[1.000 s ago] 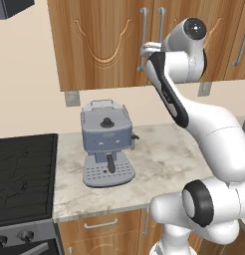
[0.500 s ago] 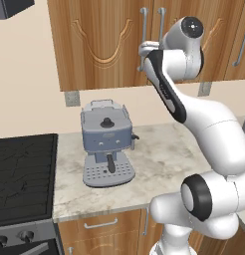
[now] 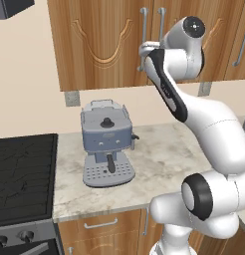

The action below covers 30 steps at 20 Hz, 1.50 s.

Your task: Open the cabinet, pick the kettle from the cabinet, and place it in the sink.

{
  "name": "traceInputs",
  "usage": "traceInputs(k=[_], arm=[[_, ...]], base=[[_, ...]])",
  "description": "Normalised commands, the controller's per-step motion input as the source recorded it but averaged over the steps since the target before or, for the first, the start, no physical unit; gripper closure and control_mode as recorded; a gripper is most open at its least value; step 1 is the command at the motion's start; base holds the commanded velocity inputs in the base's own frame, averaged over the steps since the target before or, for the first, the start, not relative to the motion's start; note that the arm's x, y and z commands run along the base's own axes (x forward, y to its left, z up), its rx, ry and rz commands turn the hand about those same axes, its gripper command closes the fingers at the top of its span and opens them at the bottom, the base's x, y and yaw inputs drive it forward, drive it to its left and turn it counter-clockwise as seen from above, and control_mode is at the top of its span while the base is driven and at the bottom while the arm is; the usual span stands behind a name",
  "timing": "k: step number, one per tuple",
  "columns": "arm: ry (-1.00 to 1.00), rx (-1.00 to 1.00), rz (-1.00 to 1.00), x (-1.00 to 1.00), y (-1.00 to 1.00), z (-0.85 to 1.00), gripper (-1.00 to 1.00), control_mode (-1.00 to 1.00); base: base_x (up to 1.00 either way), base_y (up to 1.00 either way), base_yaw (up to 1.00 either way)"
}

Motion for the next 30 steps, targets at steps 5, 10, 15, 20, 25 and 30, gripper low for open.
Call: traceInputs(k=[5,10,15,20,25,30], arm=[[0.00,0.04,0.00,0.47,-0.02,0.00,-1.00,-1.00],[0.00,0.07,0.00,0.48,0.03,0.00,1.00,-1.00],[-0.01,0.06,0.00,0.51,0.10,0.00,1.00,-1.00],[0.00,0.08,0.00,0.48,0.02,0.00,1.00,-1.00],[-0.01,0.10,0.00,0.34,0.05,0.00,1.00,-1.00],[-0.01,0.11,0.00,0.20,0.17,-0.01,1.00,-1.00]], base=[[0.00,0.00,0.00],[0.00,0.00,0.00],[0.00,0.00,0.00],[0.00,0.00,0.00],[0.00,0.00,0.00],[0.00,0.00,0.00]])
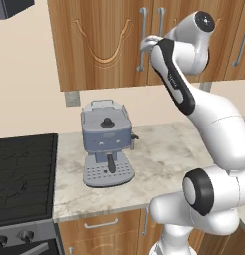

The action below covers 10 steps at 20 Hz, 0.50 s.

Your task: Open the cabinet, pick the kettle from the cabinet, and place it in the sink.

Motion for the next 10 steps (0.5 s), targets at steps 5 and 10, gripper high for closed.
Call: traceInputs(k=[5,10], arm=[[-0.02,0.13,0.00,0.08,0.14,-0.12,1.00,-1.00],[-0.02,0.13,0.00,0.07,0.14,-0.16,1.00,-1.00]], base=[[0.00,0.00,0.00],[0.00,0.00,0.00]])
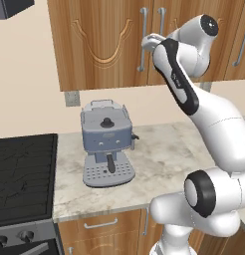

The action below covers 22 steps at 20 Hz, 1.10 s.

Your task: Open the cabinet, pick the kettle from the cabinet, and place it in the sink.

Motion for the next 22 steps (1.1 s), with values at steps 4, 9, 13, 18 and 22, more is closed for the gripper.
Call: traceInputs(k=[4,9,13,18,22], arm=[[0.00,0.12,0.00,0.02,0.14,-0.16,1.00,-1.00],[0.00,0.11,0.00,0.01,0.14,-0.09,1.00,-1.00],[0.02,0.12,0.00,-0.09,0.11,-0.06,1.00,-1.00],[0.00,0.12,0.00,-0.22,0.09,-0.08,1.00,-1.00],[0.00,0.13,0.00,-0.28,0.04,-0.08,1.00,-1.00]], base=[[0.00,0.00,0.00],[0.00,0.00,0.00],[0.00,0.00,0.00],[0.00,0.00,0.00],[0.00,0.00,0.00]])
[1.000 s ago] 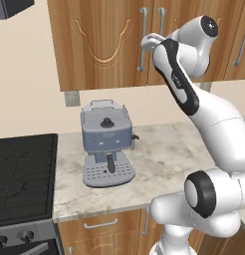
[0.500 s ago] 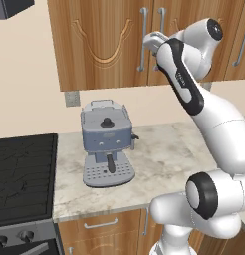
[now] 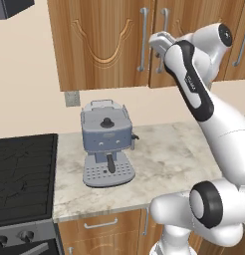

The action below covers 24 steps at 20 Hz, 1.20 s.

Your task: Open the cabinet, pick the kettle from the cabinet, and place it in the sink.

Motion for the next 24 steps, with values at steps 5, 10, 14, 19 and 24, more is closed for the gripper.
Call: traceInputs(k=[5,10,14,19,24], arm=[[0.00,0.11,0.00,-0.31,0.00,-0.02,1.00,-1.00],[-0.01,0.05,0.00,-0.33,-0.01,0.02,1.00,-1.00],[-0.04,0.00,-0.01,-0.31,-0.03,0.09,1.00,-1.00],[-0.01,0.00,-0.01,-0.32,-0.05,0.09,1.00,-1.00],[0.00,0.00,-0.01,-0.35,-0.13,0.11,1.00,-1.00]], base=[[0.00,0.00,0.00],[0.00,0.00,0.00],[0.00,0.00,0.00],[0.00,0.00,0.00],[0.00,0.00,0.00]])
